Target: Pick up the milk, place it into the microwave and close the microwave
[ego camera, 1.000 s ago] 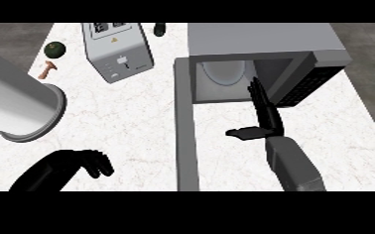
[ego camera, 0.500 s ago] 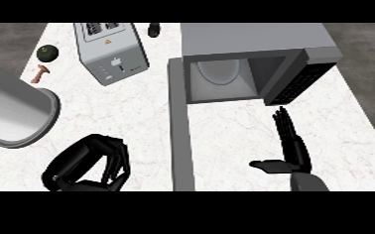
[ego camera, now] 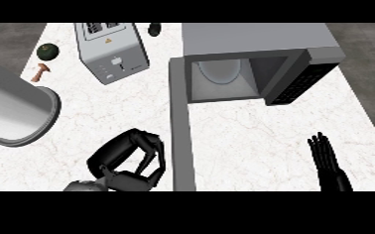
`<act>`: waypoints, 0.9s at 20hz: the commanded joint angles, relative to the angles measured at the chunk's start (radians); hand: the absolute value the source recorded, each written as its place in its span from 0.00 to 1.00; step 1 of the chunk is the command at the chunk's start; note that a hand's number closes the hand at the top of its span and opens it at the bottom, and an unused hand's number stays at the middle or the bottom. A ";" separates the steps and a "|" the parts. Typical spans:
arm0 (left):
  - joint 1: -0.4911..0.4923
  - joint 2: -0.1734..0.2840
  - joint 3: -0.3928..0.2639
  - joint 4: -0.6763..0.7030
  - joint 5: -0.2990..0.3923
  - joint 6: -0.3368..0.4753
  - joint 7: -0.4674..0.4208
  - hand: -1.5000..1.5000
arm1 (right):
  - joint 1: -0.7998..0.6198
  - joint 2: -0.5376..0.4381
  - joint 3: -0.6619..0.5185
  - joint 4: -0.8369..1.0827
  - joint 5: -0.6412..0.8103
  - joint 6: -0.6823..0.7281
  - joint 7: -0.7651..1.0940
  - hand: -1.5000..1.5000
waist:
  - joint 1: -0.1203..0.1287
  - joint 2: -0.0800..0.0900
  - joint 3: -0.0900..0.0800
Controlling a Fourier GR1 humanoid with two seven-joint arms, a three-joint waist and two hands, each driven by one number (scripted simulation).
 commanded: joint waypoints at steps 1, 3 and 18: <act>-0.021 0.000 -0.102 0.130 -0.046 0.093 -0.108 1.00 | 0.148 -0.020 0.012 -0.216 -0.068 0.125 -0.007 0.00 | 0.005 0.006 0.000; -0.030 0.000 -0.215 0.126 -0.052 0.177 -0.120 1.00 | 0.207 -0.017 0.025 -0.311 -0.103 0.151 -0.002 0.00 | 0.005 0.004 0.001; -0.277 0.001 -0.765 0.327 0.192 0.744 0.020 1.00 | 0.396 -0.072 0.167 -0.888 -0.336 0.236 0.310 0.00 | -0.020 0.018 0.002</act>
